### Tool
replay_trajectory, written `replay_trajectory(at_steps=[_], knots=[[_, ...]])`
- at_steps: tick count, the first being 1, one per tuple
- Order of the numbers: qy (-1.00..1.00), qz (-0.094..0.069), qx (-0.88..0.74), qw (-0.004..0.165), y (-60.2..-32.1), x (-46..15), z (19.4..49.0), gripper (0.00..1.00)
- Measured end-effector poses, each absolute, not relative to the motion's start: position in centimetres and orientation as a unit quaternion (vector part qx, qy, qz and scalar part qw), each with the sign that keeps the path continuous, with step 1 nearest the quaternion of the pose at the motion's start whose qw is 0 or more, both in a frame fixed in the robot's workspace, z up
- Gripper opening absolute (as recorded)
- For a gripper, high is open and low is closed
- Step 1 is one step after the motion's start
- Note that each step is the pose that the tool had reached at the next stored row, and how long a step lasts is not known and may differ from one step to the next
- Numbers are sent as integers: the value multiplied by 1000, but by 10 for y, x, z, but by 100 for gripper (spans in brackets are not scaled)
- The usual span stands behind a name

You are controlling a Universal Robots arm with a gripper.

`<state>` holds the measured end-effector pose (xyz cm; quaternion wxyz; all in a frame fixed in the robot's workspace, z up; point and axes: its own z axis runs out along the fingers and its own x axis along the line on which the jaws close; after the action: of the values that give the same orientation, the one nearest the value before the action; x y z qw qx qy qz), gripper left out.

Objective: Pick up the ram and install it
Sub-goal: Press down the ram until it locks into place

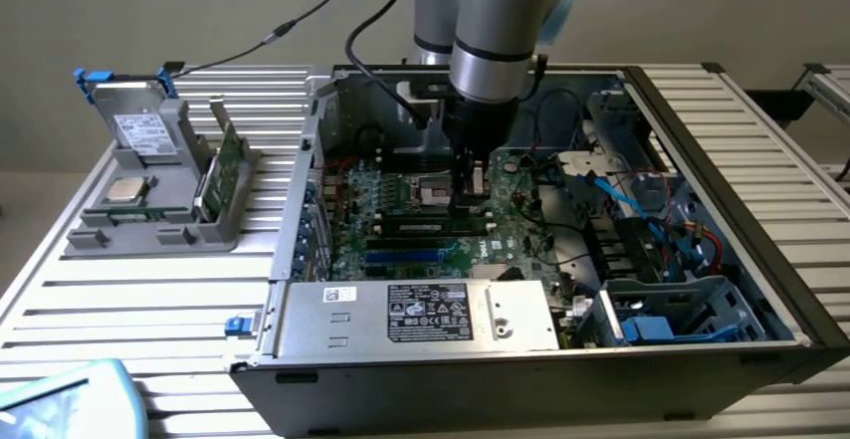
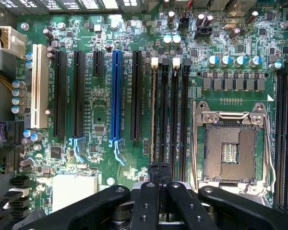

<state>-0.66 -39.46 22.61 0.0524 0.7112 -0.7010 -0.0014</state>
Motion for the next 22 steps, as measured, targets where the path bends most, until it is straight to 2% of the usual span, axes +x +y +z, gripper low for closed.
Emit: replay_trajectory(at_steps=[22], knots=[[-701, 0, 711, 50, -395, -34, 226, 11]])
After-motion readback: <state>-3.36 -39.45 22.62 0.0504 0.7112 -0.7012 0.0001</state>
